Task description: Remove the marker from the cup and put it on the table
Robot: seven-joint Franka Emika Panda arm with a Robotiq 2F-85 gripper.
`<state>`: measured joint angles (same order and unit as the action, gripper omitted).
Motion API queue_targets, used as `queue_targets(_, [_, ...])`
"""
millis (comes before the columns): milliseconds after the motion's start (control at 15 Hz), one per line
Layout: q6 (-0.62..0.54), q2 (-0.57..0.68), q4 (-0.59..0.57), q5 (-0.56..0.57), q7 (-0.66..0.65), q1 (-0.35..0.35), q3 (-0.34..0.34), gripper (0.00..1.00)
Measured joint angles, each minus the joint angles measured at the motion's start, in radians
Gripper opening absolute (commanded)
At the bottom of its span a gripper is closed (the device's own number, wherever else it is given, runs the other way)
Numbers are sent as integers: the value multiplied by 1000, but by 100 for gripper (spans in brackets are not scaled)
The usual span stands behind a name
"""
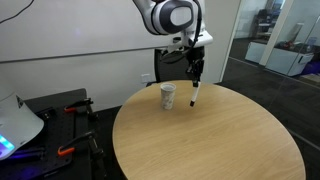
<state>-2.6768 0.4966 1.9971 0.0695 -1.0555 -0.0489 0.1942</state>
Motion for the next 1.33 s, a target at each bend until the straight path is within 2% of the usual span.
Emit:
queue_targets(400, [95,112,-141,-128,65,52,-33,5])
queue_targets(933, [195,221,-264,-253,289,133,-95,5])
queue_targets(1333, [345,297,-336,-323,484,187,-122,5])
